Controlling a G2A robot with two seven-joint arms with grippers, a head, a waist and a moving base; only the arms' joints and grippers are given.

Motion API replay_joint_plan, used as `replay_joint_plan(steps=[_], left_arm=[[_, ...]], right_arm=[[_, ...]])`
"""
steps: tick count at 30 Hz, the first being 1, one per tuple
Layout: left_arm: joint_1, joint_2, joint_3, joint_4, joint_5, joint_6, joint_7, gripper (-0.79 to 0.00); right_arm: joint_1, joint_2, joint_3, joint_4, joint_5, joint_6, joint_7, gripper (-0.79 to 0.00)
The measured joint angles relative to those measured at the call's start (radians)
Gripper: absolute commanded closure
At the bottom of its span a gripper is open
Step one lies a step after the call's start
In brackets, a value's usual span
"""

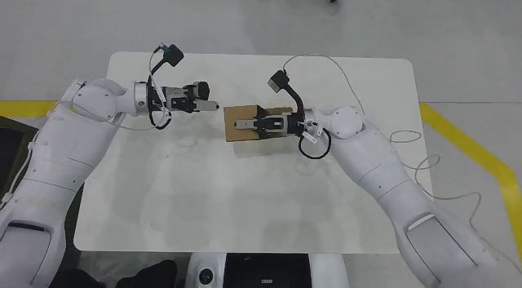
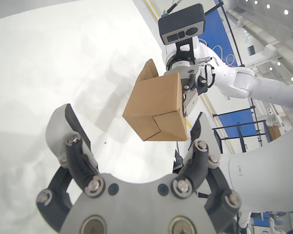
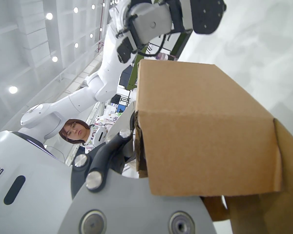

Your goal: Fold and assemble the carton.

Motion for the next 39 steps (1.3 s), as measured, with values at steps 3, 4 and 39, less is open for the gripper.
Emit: replay_joint_plan(steps=[3,4,39], left_arm=[[0.011,0.006,-0.009,0.001,0.068,-0.048,0.048,-0.785],[0.017,0.008,-0.015,-0.002,0.104,-0.073,0.072,-0.785],[0.271,0.055,-0.071,-0.245,1.493,-0.222,1.265,-0.785]], right_arm=[[0.0,-0.008,-0.016,0.018,-0.013,0.038,-0.008,0.0],[0.001,-0.011,-0.022,0.03,-0.021,0.051,-0.014,0.0],[0.014,-0.029,0.018,0.129,-0.103,0.072,-0.019,-0.64]])
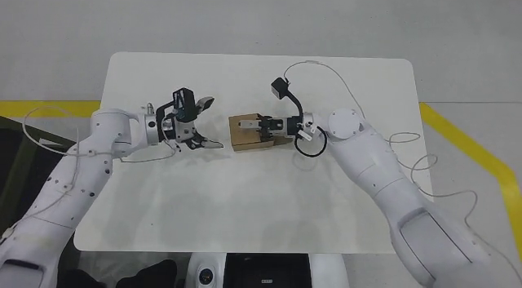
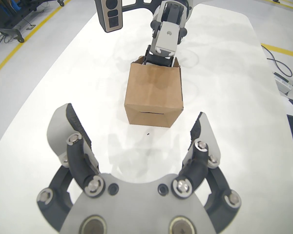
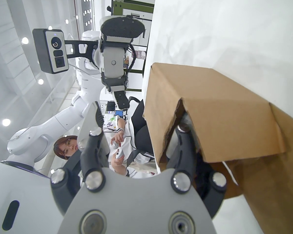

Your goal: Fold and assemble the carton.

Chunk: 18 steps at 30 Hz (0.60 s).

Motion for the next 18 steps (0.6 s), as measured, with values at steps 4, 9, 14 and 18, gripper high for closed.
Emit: replay_joint_plan(steps=[4,9,14,18], left_arm=[[0.01,-0.008,0.023,-0.003,0.101,0.047,0.093,-0.785],[0.008,-0.018,0.053,0.006,0.159,0.067,0.115,-0.785],[-0.006,-0.033,0.075,0.023,0.131,0.069,0.06,-0.785],[-0.01,-0.044,0.085,0.026,0.093,0.087,0.015,-0.785]], right_arm=[[-0.022,0.023,0.038,-0.054,-0.034,0.011,0.004,-0.622],[-0.062,0.056,0.095,-0.142,-0.079,0.034,0.012,-0.597],[-0.125,0.095,0.165,-0.257,-0.152,0.068,-0.007,-0.351],[-0.172,0.123,0.221,-0.344,-0.227,0.105,-0.022,0.0]])
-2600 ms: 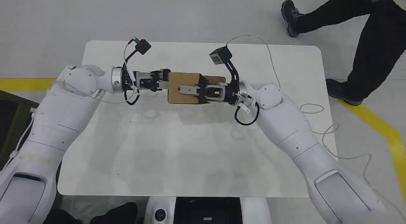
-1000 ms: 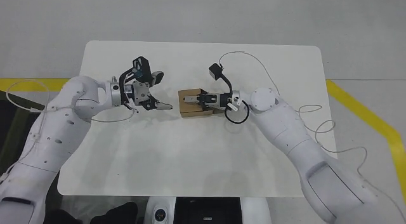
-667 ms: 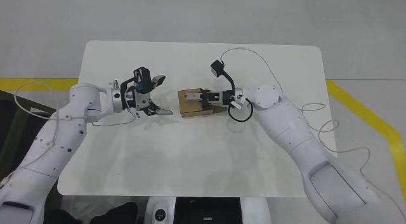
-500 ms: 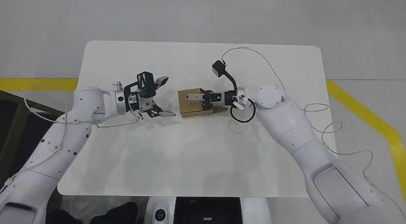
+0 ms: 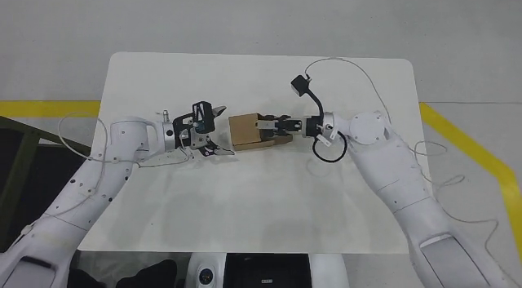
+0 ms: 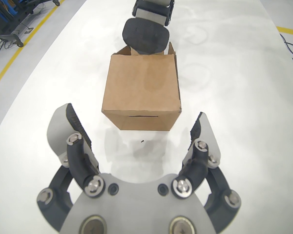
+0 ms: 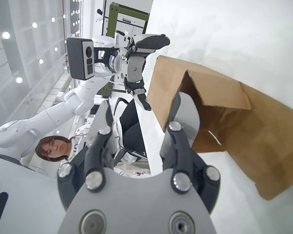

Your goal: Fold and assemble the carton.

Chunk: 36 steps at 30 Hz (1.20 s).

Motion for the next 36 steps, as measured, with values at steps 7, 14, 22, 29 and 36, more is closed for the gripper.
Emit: replay_joint_plan(steps=[7,14,22,29,36], left_arm=[[0.008,-0.015,0.006,-0.014,-0.077,0.047,-0.096,-0.785],[0.013,-0.026,0.006,-0.035,-0.119,0.072,-0.15,-0.785],[0.018,-0.034,0.001,-0.034,-0.147,0.077,-0.183,-0.785],[0.018,-0.04,-0.001,-0.031,-0.158,0.051,-0.203,-0.785],[0.023,-0.043,-0.001,-0.031,-0.15,0.02,-0.204,-0.785]], right_arm=[[-0.09,0.043,0.084,-0.148,-0.099,0.078,0.023,0.0],[-0.156,0.07,0.12,-0.233,-0.185,0.169,0.055,0.0],[-0.178,0.071,0.092,-0.189,-0.18,0.187,0.036,0.0],[-0.129,0.054,0.036,-0.121,-0.156,0.162,-0.007,0.0],[-0.077,0.034,-0.023,-0.063,-0.142,0.133,-0.041,0.0]])
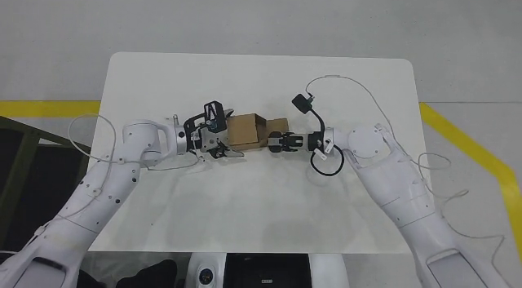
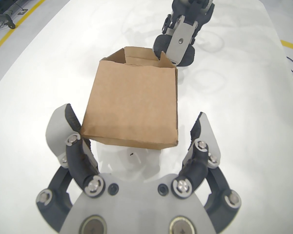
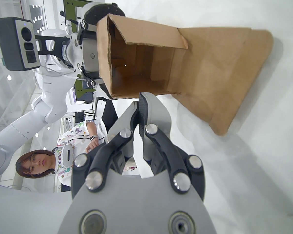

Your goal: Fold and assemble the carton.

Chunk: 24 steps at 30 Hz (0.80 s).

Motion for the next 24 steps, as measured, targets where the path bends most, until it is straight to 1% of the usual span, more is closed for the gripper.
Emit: replay_joint_plan(steps=[10,24], left_arm=[[0.006,-0.005,-0.01,0.01,0.008,-0.016,0.019,-0.785],[0.019,-0.01,-0.021,0.006,0.013,-0.037,0.018,-0.785]], right_arm=[[0.066,-0.032,-0.08,0.087,0.037,-0.048,-0.016,0.0],[0.123,-0.066,-0.146,0.167,0.059,-0.091,-0.036,0.0]])
